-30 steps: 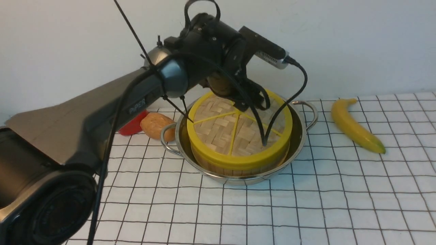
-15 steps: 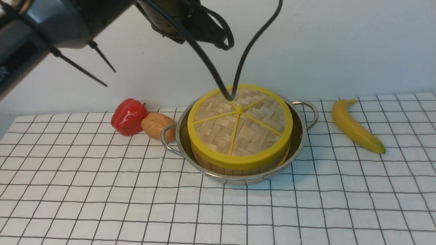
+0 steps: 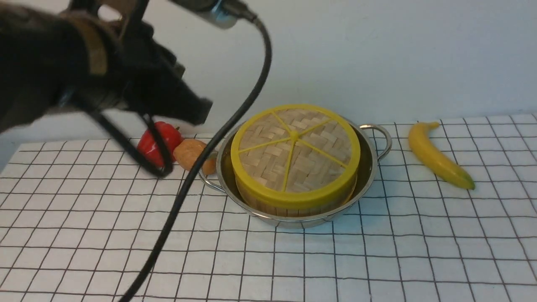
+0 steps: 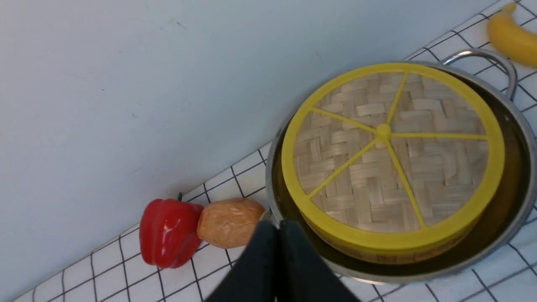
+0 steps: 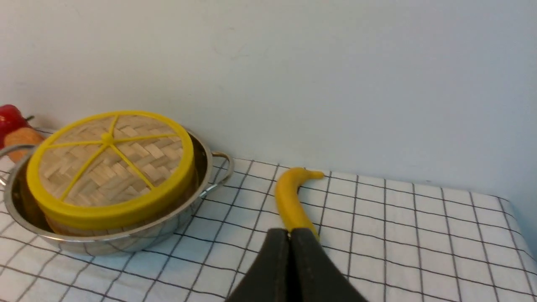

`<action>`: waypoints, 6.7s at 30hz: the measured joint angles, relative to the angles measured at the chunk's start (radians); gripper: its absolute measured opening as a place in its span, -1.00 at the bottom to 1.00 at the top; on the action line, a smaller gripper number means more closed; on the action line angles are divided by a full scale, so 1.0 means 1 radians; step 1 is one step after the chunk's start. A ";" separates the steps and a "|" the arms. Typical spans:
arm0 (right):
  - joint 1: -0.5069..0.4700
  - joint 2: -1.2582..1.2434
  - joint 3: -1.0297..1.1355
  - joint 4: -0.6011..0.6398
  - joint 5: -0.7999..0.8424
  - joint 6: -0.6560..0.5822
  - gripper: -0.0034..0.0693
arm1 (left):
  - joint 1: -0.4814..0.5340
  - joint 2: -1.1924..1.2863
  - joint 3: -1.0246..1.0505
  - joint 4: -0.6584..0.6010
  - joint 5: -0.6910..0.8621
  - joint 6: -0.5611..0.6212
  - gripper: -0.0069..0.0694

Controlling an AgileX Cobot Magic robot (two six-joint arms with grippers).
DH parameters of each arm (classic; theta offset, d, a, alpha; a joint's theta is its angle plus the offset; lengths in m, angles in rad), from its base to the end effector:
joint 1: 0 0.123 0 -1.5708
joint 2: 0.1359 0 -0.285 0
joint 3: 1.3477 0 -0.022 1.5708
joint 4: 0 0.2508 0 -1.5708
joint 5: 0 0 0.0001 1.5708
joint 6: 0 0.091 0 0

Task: Place the steamer in the pot on the white tablecloth, and put the lid on the steamer.

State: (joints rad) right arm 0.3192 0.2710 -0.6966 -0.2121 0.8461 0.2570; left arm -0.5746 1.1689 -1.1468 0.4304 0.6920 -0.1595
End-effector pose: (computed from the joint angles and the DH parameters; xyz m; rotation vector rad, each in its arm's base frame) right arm 0.0342 -0.0038 0.3495 -0.0849 1.8894 0.1470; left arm 0.2207 -0.1140 0.3881 0.6378 2.0304 0.0576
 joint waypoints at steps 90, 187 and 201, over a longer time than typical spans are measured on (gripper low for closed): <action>0.000 -0.002 0.127 0.032 -0.107 0.000 -0.45 | 0.588 -1.169 1.154 -0.316 -0.425 0.225 -0.56; -0.376 -0.266 0.667 0.073 -0.488 0.075 -0.25 | 0.588 -1.169 1.154 -0.319 -0.423 0.249 -0.20; -0.376 -0.266 0.667 0.073 -0.488 0.075 -0.25 | 0.588 -1.169 1.154 -0.319 -0.423 0.249 -0.18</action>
State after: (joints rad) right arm -0.0565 0.0049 -0.0297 -0.1386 0.3581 0.3322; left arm 0.0138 -0.0005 0.0070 0.1111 0.2693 0.0894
